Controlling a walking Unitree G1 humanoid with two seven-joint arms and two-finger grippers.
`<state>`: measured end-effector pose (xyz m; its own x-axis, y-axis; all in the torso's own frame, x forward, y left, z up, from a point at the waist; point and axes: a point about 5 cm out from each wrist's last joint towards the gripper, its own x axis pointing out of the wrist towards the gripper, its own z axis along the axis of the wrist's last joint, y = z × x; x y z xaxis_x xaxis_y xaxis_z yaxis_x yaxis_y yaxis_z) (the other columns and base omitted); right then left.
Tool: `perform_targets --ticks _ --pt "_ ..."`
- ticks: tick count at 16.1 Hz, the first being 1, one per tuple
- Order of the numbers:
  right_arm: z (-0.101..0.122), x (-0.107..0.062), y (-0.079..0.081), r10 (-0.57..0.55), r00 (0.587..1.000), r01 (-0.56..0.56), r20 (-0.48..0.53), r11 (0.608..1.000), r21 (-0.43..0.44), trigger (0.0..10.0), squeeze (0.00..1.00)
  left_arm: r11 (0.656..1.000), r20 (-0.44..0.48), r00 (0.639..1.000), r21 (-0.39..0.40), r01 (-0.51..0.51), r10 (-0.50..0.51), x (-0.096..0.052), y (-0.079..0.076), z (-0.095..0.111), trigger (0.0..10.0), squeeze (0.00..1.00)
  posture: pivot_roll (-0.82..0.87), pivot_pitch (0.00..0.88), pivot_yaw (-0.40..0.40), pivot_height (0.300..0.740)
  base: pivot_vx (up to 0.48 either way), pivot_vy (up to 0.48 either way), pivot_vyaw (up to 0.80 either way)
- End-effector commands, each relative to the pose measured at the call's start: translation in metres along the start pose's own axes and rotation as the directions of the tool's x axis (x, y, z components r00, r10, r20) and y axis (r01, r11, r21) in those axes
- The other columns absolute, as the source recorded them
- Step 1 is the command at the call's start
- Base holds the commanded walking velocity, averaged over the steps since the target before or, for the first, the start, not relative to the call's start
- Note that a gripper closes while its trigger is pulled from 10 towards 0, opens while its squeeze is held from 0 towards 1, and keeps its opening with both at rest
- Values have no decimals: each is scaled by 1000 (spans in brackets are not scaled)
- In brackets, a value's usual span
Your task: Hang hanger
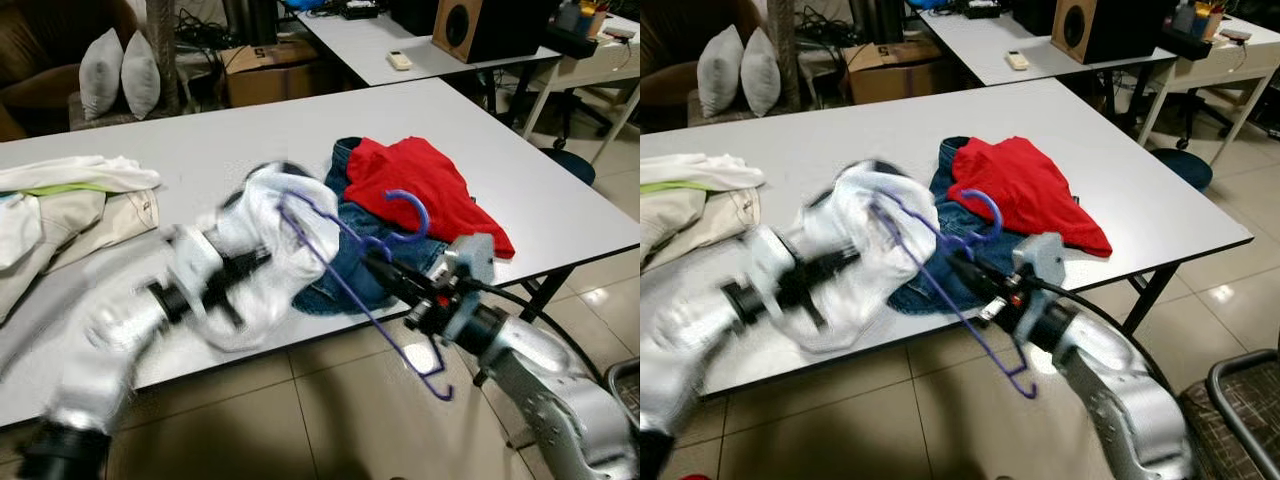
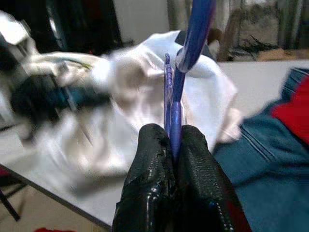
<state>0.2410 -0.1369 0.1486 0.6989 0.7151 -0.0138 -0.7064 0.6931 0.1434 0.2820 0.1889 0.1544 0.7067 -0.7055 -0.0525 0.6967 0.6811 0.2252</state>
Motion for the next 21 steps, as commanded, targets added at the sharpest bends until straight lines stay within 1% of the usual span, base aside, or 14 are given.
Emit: perform_targets --ticks 1,2,3,5,7,9,10,11,12,14,15,17,19,21 --pt "-1 -9 -7 -39 999 38 -14 999 -29 10000 0 1000 57 998 -21 5 -4 -4 15 22 0 0 -129 0 63 740 0 0 0" --pt "-2 -12 -8 -38 999 38 -19 999 -30 10000 0 999 71 997 -35 14 -12 -4 18 27 0 0 -129 0 63 740 0 0 0" --pt "-2 -18 -4 -6 1000 5 -22 999 -32 10000 0 999 82 996 -37 27 -23 -4 27 39 0 0 -131 0 70 740 0 0 0" --pt "0 -24 7 90 996 -91 -23 996 -22 10000 0 1000 34 999 7 -20 20 -2 37 45 0 0 -137 0 75 740 0 0 0" --pt "0 -28 13 152 988 -152 -25 988 -1 10000 0 999 6 1000 32 -27 27 3 38 46 0 0 -142 0 77 740 0 0 0" --pt "0 -26 13 155 988 -155 -22 988 1 10000 0 1000 -3 1000 28 -12 12 5 35 45 0 0 -142 0 75 740 0 0 0" --pt "-1 -24 11 144 989 -144 -18 990 -2 10000 0 1000 -6 1000 30 -7 7 7 33 44 0 0 -142 0 73 740 0 0 0" --pt "-1 -21 2 56 998 -56 -11 998 -24 10000 0 999 -9 1000 36 26 -26 6 28 44 0 0 -142 0 72 740 0 0 0" --pt "0 -19 -12 -58 998 58 10 998 -18 10000 0 997 -28 998 57 56 -55 5 25 42 0 0 -142 0 71 740 0 0 0" --pt "-1 -21 -24 -133 991 133 1 991 4 10000 0 994 -44 997 83 67 -64 3 25 41 0 0 -142 0 69 740 0 0 0" --pt "-2 -22 -23 -105 994 105 -15 994 16 10000 0 990 -59 995 110 83 -77 3 25 41 0 0 -143 0 65 740 0 0 0" --pt "-7 -20 -18 -56 998 58 -42 997 43 10000 0 990 -41 996 116 83 -79 5 23 44 0 0 -141 0 62 740 0 0 0" --pt "-15 -14 -6 53 995 -47 -89 997 64 10000 0 990 -14 998 120 69 -68 13 19 49 0 0 -137 0 57 740 0 0 0" --pt "-15 -7 3 116 988 -109 -102 992 69 10000 0 991 -2 998 118 58 -59 21 15 50 0 0 -137 0 54 740 0 0 0"
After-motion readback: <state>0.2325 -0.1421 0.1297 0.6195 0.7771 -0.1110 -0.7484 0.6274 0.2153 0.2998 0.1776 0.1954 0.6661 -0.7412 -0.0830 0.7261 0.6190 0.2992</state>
